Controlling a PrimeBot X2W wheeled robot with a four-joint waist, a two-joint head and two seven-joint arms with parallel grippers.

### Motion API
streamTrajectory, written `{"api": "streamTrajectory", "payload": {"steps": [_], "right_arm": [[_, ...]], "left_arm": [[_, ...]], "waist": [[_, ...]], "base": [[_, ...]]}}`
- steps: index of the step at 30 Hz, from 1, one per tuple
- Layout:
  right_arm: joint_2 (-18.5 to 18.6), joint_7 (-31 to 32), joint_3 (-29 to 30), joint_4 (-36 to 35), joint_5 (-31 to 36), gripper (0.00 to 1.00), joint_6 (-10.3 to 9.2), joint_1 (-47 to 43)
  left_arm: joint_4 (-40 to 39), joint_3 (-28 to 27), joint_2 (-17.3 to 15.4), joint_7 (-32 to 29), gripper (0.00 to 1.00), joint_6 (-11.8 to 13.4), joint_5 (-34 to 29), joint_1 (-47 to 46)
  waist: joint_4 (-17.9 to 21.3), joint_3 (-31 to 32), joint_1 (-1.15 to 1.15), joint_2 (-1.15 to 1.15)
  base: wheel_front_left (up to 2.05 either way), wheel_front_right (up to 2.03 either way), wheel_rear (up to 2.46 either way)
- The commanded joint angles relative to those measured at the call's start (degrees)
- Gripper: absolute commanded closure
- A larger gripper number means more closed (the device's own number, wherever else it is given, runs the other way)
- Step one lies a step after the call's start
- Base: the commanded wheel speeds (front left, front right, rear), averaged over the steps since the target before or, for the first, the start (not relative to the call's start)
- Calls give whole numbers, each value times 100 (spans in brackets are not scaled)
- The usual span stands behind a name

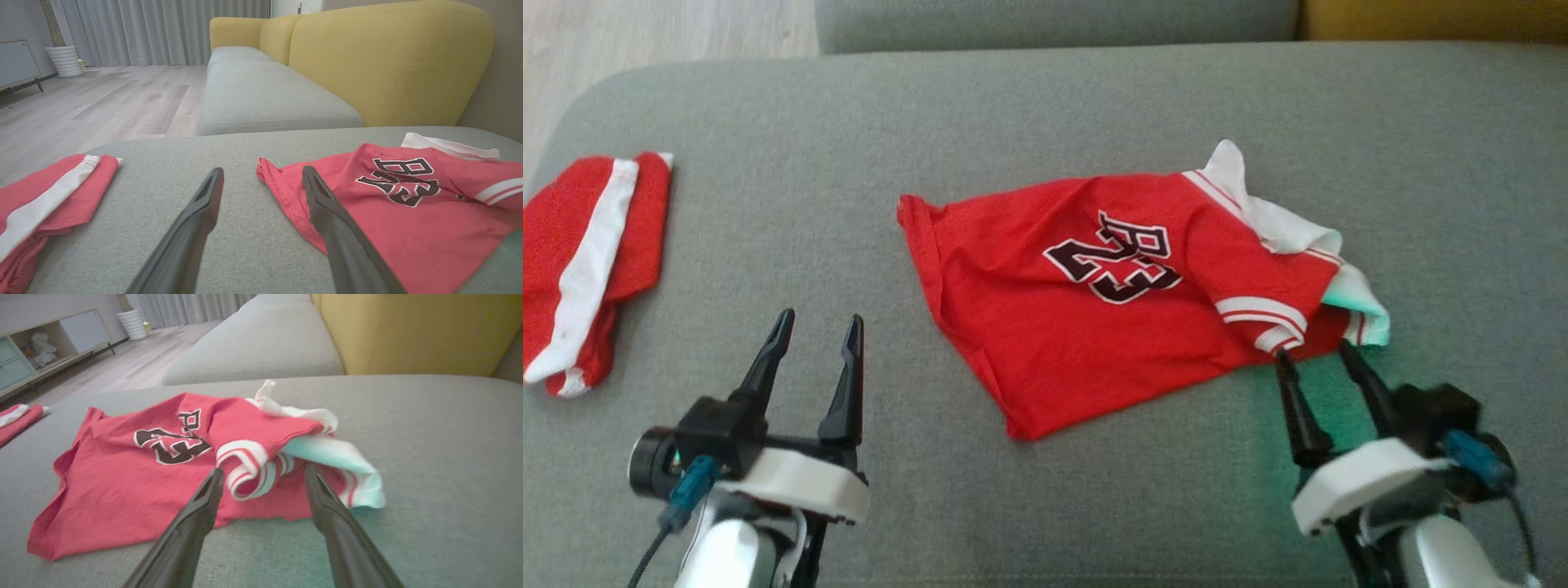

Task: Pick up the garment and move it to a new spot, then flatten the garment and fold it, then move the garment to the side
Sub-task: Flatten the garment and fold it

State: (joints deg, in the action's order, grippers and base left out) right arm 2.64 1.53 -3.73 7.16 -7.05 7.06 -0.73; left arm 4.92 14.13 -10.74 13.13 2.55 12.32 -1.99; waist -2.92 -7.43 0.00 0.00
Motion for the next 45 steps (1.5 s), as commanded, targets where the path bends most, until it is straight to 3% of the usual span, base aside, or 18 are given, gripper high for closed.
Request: {"api": "streamTrajectory", "payload": {"steps": [1,14,15,16,17,25,39,40,41,45], "right_arm": [[24,-17,-174,-92,39,0,43,366],[24,-70,-227,2402,118,0,43,1539],[24,20,-246,2544,102,42,43,1569],[24,70,-267,2650,67,78,43,1597],[24,82,-284,2726,30,100,43,1619],[24,71,-464,2586,-310,100,43,1343],[24,789,-533,710,-590,100,43,-262],[24,812,-518,631,-584,62,43,-312],[24,802,-499,536,-599,0,43,-344],[24,832,-433,118,-575,0,43,-448]], "left_arm": [[-207,-188,-96,31,0,22,23,-333],[28,-114,5,143,0,-82,76,-667],[44,-115,11,148,0,-84,79,-681],[58,-116,14,152,0,-85,80,-694],[68,-117,18,157,0,-87,80,-705],[106,-130,19,177,0,-100,72,-714],[115,-148,12,184,0,-56,78,-521],[117,-151,9,185,0,-48,79,-510],[120,-154,7,185,0,-40,81,-497],[127,-152,-15,185,0,-14,83,-422]], "waist": [[-64,-88,0,0],[-308,-520,0,0],[-308,-528,0,0],[-307,-533,0,0],[-305,-538,0,0],[-233,-493,0,0],[-98,-234,0,0],[-90,-219,0,0],[-83,-201,0,0],[-59,-99,0,0]], "base": [[0,0,0],[0,0,0],[0,0,0],[0,0,0],[0,0,0],[0,0,0],[0,0,0],[0,0,0],[0,0,0],[0,0,0]]}}
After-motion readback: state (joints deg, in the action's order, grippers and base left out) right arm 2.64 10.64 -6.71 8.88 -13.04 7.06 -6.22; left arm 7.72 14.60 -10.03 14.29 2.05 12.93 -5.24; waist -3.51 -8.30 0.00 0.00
